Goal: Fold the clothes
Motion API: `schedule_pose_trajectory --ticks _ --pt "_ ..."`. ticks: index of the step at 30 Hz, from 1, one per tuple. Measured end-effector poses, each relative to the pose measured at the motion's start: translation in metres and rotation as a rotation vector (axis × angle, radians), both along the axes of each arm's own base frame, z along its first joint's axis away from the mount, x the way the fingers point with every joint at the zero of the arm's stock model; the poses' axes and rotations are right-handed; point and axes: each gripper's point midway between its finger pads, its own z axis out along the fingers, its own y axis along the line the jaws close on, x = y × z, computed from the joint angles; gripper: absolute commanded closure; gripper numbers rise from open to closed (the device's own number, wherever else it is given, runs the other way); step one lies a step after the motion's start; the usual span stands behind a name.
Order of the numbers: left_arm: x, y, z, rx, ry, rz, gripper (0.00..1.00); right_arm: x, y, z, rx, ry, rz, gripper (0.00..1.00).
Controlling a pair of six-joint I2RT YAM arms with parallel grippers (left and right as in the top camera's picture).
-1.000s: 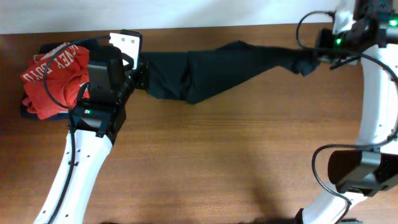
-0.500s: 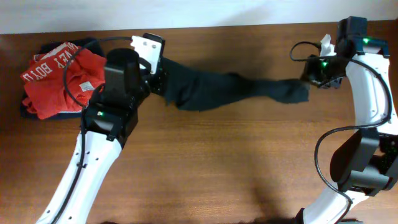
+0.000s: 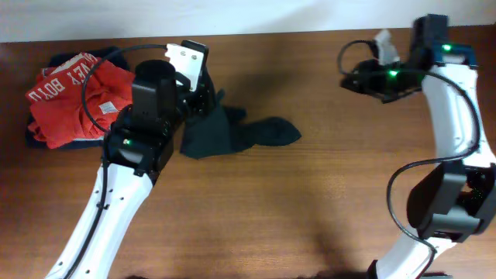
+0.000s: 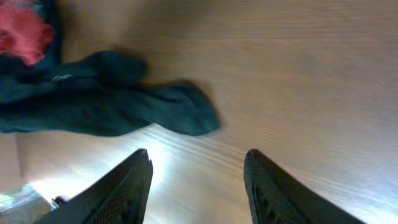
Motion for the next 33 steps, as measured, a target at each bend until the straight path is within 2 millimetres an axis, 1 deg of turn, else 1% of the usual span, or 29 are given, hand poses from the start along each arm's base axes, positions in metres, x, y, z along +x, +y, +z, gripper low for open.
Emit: schedule_pose_trajectory --ticks 2,3,4,7,10,12,15,17,19,20,23,26,29,33 --pt "0.0 -0.003 0.001 -0.002 -0.006 -0.006 0.99 0.003 0.027 0.005 0.021 -0.03 0.054 0.5" --pt "0.0 -0.003 0.002 -0.003 -0.009 -0.008 0.99 0.006 0.048 0.009 0.04 -0.053 0.085 0.5" --pt "0.0 -0.004 0.003 -0.004 -0.012 -0.01 0.99 0.008 0.055 0.011 0.047 -0.064 0.092 0.5" --pt "0.0 -0.005 0.004 -0.006 -0.016 -0.01 0.99 0.018 0.091 0.024 0.1 -0.109 0.104 0.5" --pt "0.0 -0.005 0.004 -0.006 -0.018 -0.01 0.99 0.027 0.12 0.037 0.155 -0.14 0.093 0.5" --pt "0.0 -0.005 0.004 -0.007 -0.018 -0.01 0.99 0.031 0.135 0.044 0.188 -0.148 0.081 0.5" --pt "0.0 -0.005 0.004 -0.007 -0.019 -0.01 0.99 0.032 0.161 0.053 0.243 -0.141 0.064 0.5" --pt "0.0 -0.005 0.004 -0.007 -0.019 -0.01 0.99 0.031 0.177 0.054 0.275 -0.126 0.065 0.5" --pt "0.0 -0.005 0.005 -0.007 -0.019 -0.01 0.99 0.029 0.196 0.049 0.305 -0.096 0.078 0.5" --pt "0.0 -0.005 0.004 -0.007 -0.019 -0.01 0.99 0.028 0.202 0.047 0.312 -0.084 0.083 0.5" --pt "0.0 -0.005 0.004 -0.007 -0.019 -0.01 0.99 0.022 0.223 0.026 0.326 -0.013 0.1 0.5" --pt "0.0 -0.005 0.004 -0.007 -0.019 -0.01 0.99 0.018 0.238 0.007 0.327 0.042 0.115 0.49" --pt "0.001 -0.005 0.005 -0.008 -0.022 -0.01 0.99 0.014 0.246 -0.003 0.327 0.073 0.121 0.49" --pt "0.001 -0.005 0.006 -0.009 -0.026 -0.01 0.99 0.012 0.251 -0.006 0.33 0.085 0.129 0.45"
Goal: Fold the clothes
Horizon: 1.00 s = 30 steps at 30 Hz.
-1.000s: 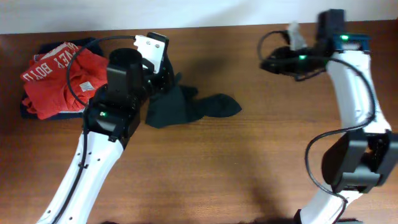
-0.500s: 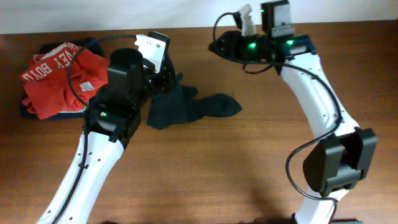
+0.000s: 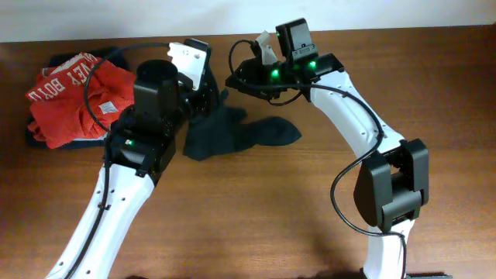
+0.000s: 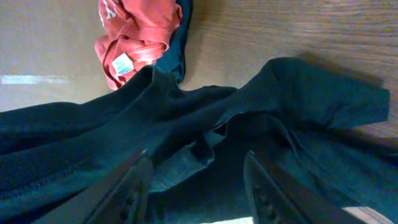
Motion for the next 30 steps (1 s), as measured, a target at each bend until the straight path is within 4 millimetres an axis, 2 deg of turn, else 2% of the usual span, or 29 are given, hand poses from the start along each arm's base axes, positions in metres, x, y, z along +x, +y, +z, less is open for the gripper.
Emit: schedule_pose_trajectory --ticks 13,16,22,23,27,30 --pt "0.0 0.0 0.001 -0.001 -0.003 0.0 0.99 -0.011 0.018 0.001 0.004 -0.002 0.037 0.44" --pt "0.0 0.0 0.001 -0.001 -0.003 0.0 0.99 -0.012 0.02 0.001 0.005 0.0 0.041 0.57" --pt "0.0 0.0 0.001 -0.001 -0.003 0.0 0.99 -0.018 0.027 0.001 0.007 0.006 0.054 0.87" --pt "0.0 0.0 0.001 -0.001 -0.003 0.0 0.99 -0.019 0.029 0.001 0.008 0.009 0.057 0.96" --pt "0.001 0.0 0.001 -0.002 -0.006 0.0 0.99 -0.024 0.036 0.001 0.01 0.007 0.077 0.96" --pt "0.001 0.0 0.003 -0.004 -0.014 0.001 0.99 -0.026 0.033 -0.001 0.001 0.009 0.084 0.96"
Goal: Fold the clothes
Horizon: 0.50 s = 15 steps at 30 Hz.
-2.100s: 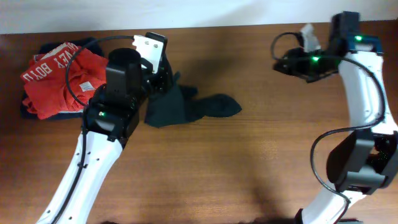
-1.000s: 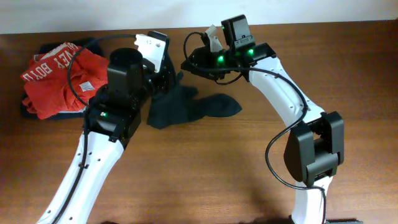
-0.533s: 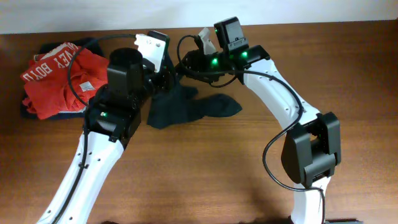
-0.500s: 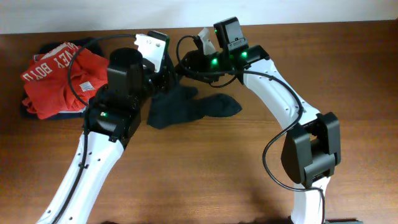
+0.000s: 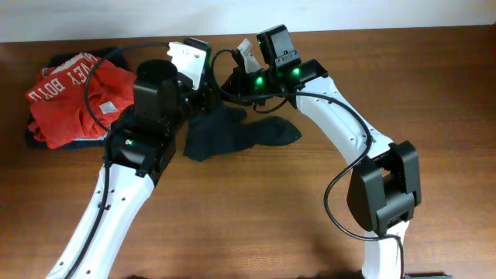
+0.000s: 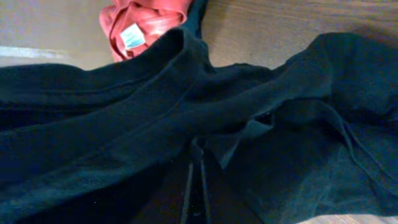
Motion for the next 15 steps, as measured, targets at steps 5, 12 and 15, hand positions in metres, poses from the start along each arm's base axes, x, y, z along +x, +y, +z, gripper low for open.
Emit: schedule_pose_trajectory --ticks 5,12,15 --pt "0.004 0.008 0.003 -0.003 -0.014 0.02 0.99 0.003 -0.031 -0.01 -0.032 0.051 -0.022 0.96" --pt "0.012 0.027 0.009 -0.005 -0.04 0.076 0.99 0.011 -0.129 -0.026 -0.085 0.132 -0.087 0.96" --pt "0.016 0.029 0.017 -0.011 -0.075 0.096 0.99 -0.001 -0.168 -0.027 -0.11 0.168 -0.093 0.96"
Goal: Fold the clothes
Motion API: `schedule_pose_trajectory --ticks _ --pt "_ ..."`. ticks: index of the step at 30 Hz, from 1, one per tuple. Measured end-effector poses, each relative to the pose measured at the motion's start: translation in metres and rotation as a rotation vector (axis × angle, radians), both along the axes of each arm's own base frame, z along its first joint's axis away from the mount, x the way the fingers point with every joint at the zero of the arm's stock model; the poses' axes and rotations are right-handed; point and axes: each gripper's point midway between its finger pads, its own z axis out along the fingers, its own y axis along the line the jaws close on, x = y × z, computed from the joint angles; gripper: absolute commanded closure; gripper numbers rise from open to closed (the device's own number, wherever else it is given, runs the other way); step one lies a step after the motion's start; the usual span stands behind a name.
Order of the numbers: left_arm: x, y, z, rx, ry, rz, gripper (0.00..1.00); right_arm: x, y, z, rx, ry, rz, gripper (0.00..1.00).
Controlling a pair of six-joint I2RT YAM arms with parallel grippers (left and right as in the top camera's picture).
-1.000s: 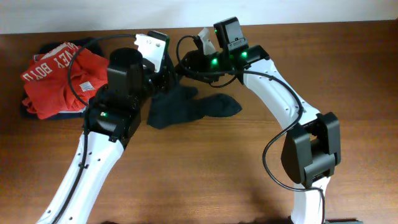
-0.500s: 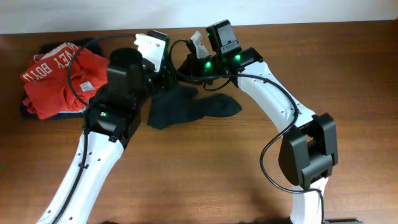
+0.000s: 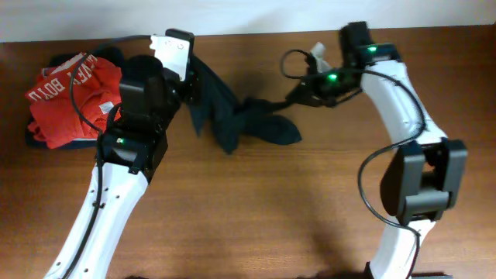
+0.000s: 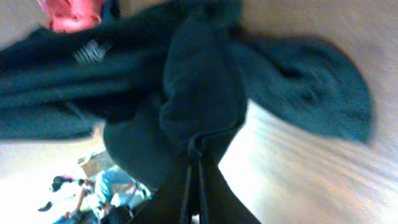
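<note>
A dark teal garment (image 3: 246,122) hangs stretched between my two grippers above the wooden table (image 3: 256,217). My left gripper (image 3: 200,80) is at its left end, where the cloth rises to the fingers and looks held. My right gripper (image 3: 296,93) is shut on a pulled-out corner at the right. In the right wrist view the jaws (image 4: 196,163) are pressed together on a fold of the dark garment (image 4: 199,93); the rest of the cloth spreads away above them. A lobe of it still rests on the table.
A pile of red clothes (image 3: 71,93) with white lettering lies on a dark item at the far left of the table; its edge (image 4: 68,12) shows in the right wrist view. The table's back edge runs just behind both grippers.
My right gripper, shut on the dark cloth beside the left gripper, has moved right with it. The garment's left end is now higher at the left gripper, and the cloth is stretched out.
The right gripper was open at the far right, away from the crumpled dark garment by the left gripper. Then it was open over the garment's top. Then it was shut on a fold there. Now the cloth is stretched between both grippers.
</note>
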Motion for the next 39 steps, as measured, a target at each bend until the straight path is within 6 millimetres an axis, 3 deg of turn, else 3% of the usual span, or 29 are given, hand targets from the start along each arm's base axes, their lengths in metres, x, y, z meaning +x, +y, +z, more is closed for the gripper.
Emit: schedule_pose_trajectory --ticks 3,8,12,16,23,30,39 --pt "0.004 0.001 0.013 -0.013 -0.055 0.009 0.99 -0.016 -0.017 0.005 -0.013 0.019 0.025 0.96" --pt "0.011 0.001 0.049 -0.051 -0.199 0.02 0.99 -0.032 -0.028 0.003 -0.077 0.022 0.074 0.96" --pt "0.012 0.003 0.075 -0.079 -0.301 0.027 0.99 -0.033 -0.038 -0.004 -0.143 0.014 0.083 0.96" --pt "0.013 0.009 0.094 -0.096 -0.375 0.058 0.99 -0.03 -0.063 -0.014 -0.232 0.015 0.057 0.96" --pt "0.012 0.013 0.109 -0.117 -0.424 0.084 0.99 -0.035 -0.108 -0.028 -0.382 0.071 0.002 0.96" --pt "0.007 0.016 0.142 -0.171 -0.5 0.089 0.99 -0.051 -0.106 -0.038 -0.417 0.111 0.061 0.96" --pt "-0.001 0.018 0.175 -0.202 -0.572 0.088 0.99 -0.079 -0.095 -0.074 -0.419 0.186 0.145 0.96"
